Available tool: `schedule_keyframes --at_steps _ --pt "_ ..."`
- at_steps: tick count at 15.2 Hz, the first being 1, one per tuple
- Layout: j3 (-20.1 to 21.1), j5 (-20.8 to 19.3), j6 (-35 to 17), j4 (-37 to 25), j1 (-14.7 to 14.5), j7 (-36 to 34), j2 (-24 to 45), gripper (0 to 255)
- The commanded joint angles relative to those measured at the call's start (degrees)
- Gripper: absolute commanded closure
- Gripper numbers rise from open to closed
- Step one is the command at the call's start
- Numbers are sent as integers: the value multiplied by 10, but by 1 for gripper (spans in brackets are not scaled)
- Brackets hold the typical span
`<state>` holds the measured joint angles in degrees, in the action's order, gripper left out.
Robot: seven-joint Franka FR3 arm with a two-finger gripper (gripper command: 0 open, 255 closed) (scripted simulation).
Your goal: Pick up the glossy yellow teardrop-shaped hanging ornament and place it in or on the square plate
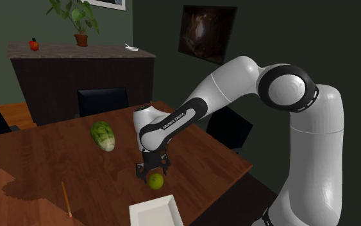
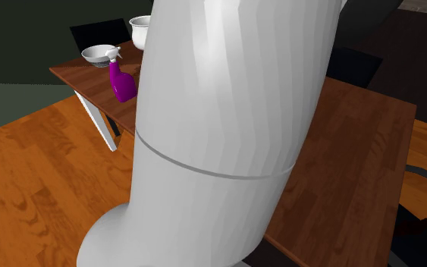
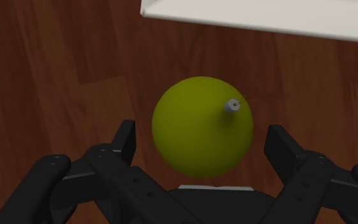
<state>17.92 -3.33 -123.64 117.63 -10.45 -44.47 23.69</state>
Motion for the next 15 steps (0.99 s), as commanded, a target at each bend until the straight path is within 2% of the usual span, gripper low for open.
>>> schedule_keyframes --at_steps 1,2,3,12,15 --pt "0 0 0 0 0 0 0 0" --pt "0 0 0 0 0 0 0 0" --pt "0 0 0 0 0 0 0 255" --pt "0 0 0 0 0 0 0 255" --pt "3 6 18 -1 3 3 -17 255"
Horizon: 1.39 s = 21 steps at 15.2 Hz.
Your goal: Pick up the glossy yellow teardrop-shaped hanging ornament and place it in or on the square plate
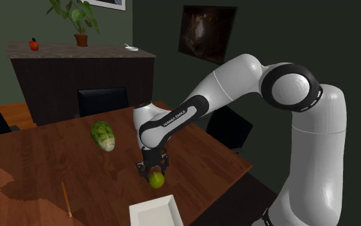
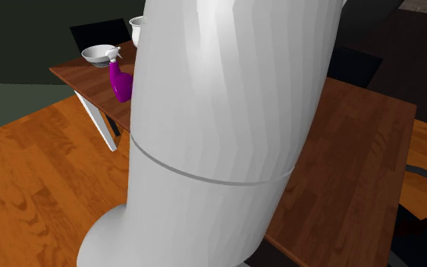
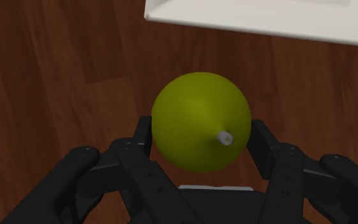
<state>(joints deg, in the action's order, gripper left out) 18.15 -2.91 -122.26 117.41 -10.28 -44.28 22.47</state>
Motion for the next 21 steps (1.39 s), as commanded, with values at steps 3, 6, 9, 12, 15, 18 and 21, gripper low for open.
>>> schedule_keyframes --at_steps 3,6,9,12,15,18,21 --pt "4 7 23 -2 3 3 -22 255" --pt "6 13 42 -6 5 6 -37 255" --pt "8 18 62 -11 7 8 -52 255" --pt "10 23 82 -18 9 10 -67 255" --pt "11 26 96 -23 10 12 -77 255" --pt "28 43 79 22 -6 -11 -108 255" --pt "46 62 63 62 -22 -36 -135 255"
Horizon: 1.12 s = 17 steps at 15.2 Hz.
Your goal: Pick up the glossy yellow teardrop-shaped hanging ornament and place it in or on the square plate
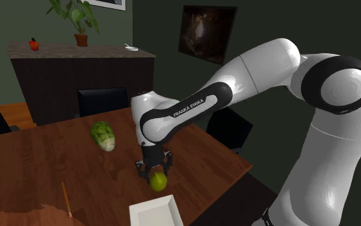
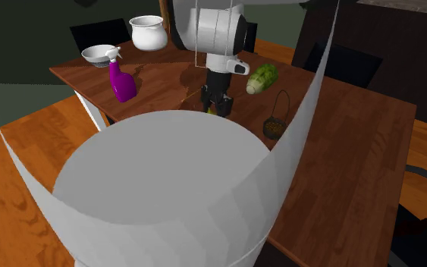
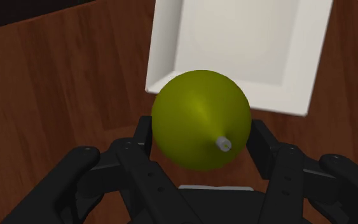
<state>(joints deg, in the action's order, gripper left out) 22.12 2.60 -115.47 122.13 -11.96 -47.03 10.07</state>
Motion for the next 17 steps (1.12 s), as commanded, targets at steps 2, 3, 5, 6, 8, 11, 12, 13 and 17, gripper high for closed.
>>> schedule_keyframes --at_steps 2,3,5,6,8,11,12,13,17 --pt "19 20 -15 38 -18 -25 -28 255" --pt "26 27 -19 48 -24 -34 -35 255" --pt "39 41 -28 67 -37 -52 -49 255" --pt "46 48 -32 75 -44 -61 -56 255" --pt "56 55 -45 89 -54 -75 -58 255" --pt "55 48 -68 95 -56 -79 -40 255" --pt "55 45 -76 97 -56 -80 -34 255" --pt "55 42 -84 99 -57 -81 -28 255" --pt "52 31 -114 105 -60 -87 -1 255"
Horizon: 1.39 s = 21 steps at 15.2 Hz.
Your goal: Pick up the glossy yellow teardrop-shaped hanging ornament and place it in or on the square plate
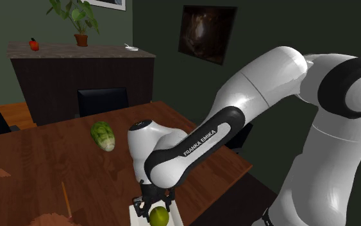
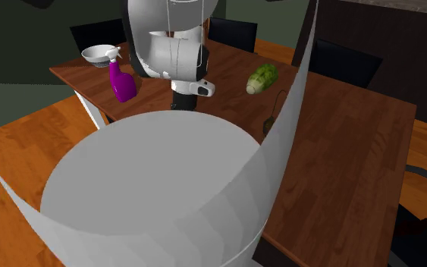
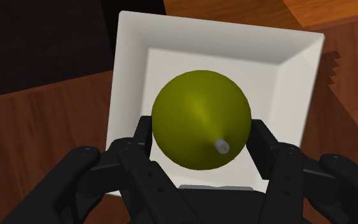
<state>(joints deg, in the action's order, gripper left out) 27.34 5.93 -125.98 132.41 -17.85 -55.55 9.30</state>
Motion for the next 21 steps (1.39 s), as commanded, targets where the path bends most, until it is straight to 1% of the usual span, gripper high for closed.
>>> schedule_keyframes --at_steps 1,3,10,11,16,20,21 --pt "-1 -6 -17 4 -2 -3 13 255" --pt "-3 -12 -29 6 -4 -6 25 255" --pt "-3 -12 -29 6 -4 -6 25 255" --pt "-3 -12 -29 6 -4 -6 25 0" --pt "-3 -12 -29 6 -4 -6 25 0" --pt "-2 2 46 -33 6 5 -14 0" --pt "-2 2 46 -33 6 5 -14 0"
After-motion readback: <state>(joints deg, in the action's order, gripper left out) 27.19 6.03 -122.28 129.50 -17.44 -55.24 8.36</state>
